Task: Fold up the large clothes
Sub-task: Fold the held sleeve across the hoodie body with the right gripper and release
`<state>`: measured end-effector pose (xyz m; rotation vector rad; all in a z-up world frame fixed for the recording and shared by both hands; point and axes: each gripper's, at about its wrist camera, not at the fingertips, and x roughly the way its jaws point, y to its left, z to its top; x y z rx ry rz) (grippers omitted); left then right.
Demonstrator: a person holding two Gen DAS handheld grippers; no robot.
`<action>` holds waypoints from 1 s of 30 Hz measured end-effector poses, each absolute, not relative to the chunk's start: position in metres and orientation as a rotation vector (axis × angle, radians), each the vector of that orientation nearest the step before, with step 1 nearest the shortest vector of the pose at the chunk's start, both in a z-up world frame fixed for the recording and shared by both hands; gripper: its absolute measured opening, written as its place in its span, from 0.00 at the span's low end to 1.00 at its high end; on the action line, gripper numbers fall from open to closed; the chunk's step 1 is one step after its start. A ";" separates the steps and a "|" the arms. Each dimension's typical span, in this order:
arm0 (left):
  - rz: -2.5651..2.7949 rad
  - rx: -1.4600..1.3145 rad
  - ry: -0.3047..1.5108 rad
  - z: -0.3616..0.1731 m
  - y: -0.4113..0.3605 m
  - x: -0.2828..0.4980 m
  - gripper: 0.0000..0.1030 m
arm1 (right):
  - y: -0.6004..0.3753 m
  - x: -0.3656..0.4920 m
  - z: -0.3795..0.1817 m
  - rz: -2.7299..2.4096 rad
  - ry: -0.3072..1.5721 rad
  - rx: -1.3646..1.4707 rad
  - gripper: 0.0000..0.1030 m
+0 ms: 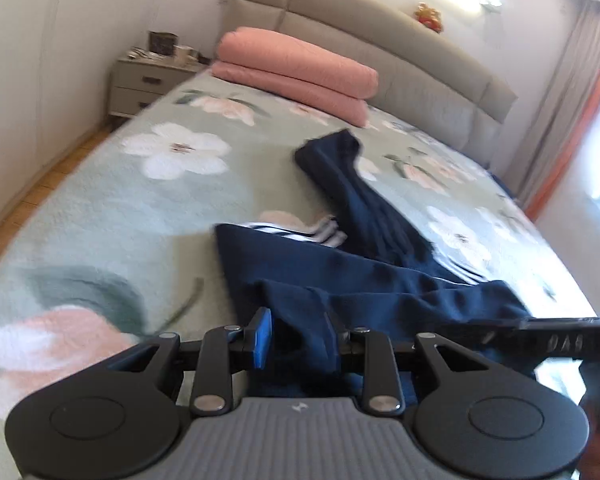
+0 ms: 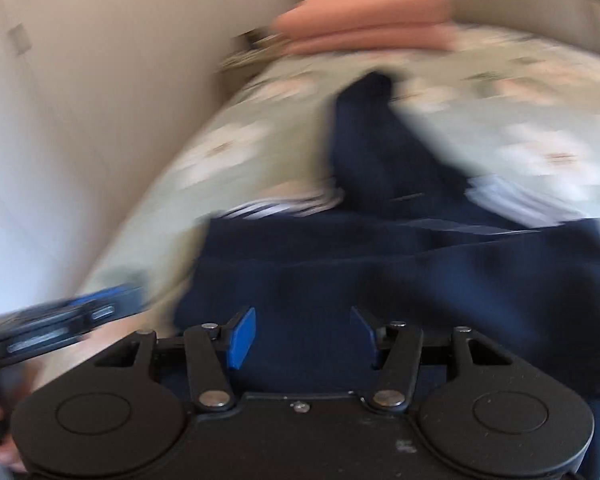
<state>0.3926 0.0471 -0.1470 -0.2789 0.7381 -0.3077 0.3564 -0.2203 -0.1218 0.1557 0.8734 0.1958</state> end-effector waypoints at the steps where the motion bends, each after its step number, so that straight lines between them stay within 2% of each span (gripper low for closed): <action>1: -0.334 -0.283 0.736 -0.147 0.041 0.396 0.29 | -0.244 0.357 -0.121 0.110 0.859 0.157 0.62; 2: -0.370 -0.290 0.734 -0.148 0.032 0.401 0.29 | -0.268 0.361 -0.120 0.014 0.848 0.161 0.51; 3: -0.405 -0.302 0.735 -0.150 0.022 0.407 0.29 | -0.291 0.369 -0.125 -0.071 0.841 0.165 0.29; 5: -0.451 -0.294 0.740 -0.156 -0.001 0.419 0.29 | -0.328 0.378 -0.133 -0.204 0.843 0.196 0.13; 10: -0.417 -0.263 0.806 -0.190 -0.036 0.450 0.17 | -0.363 0.411 -0.192 -0.245 0.965 0.209 0.10; 12: -0.324 -0.225 0.885 -0.212 -0.037 0.460 0.15 | -0.372 0.417 -0.222 -0.285 1.047 0.243 0.00; 13: -0.284 -0.215 0.925 -0.223 -0.033 0.464 0.06 | -0.376 0.415 -0.227 -0.285 1.025 0.261 0.00; 16: -0.310 -0.348 0.921 -0.231 -0.009 0.465 0.04 | -0.370 0.410 -0.222 -0.275 1.013 0.221 0.00; 18: -0.316 -0.354 0.895 -0.222 -0.004 0.461 0.05 | -0.359 0.401 -0.208 -0.222 0.989 0.200 0.11; 22: -0.388 -0.345 0.802 -0.194 -0.008 0.445 0.11 | -0.323 0.390 -0.184 -0.077 0.914 0.176 0.11; 26: -0.330 -0.281 0.856 -0.208 -0.014 0.439 0.11 | -0.289 0.393 -0.202 -0.030 0.960 0.095 0.11; 28: -0.281 -0.253 0.904 -0.224 -0.010 0.436 0.07 | -0.283 0.394 -0.222 -0.051 1.005 0.062 0.10; 30: -0.299 -0.275 0.882 -0.229 0.000 0.428 0.05 | -0.286 0.385 -0.227 -0.050 0.971 0.078 0.10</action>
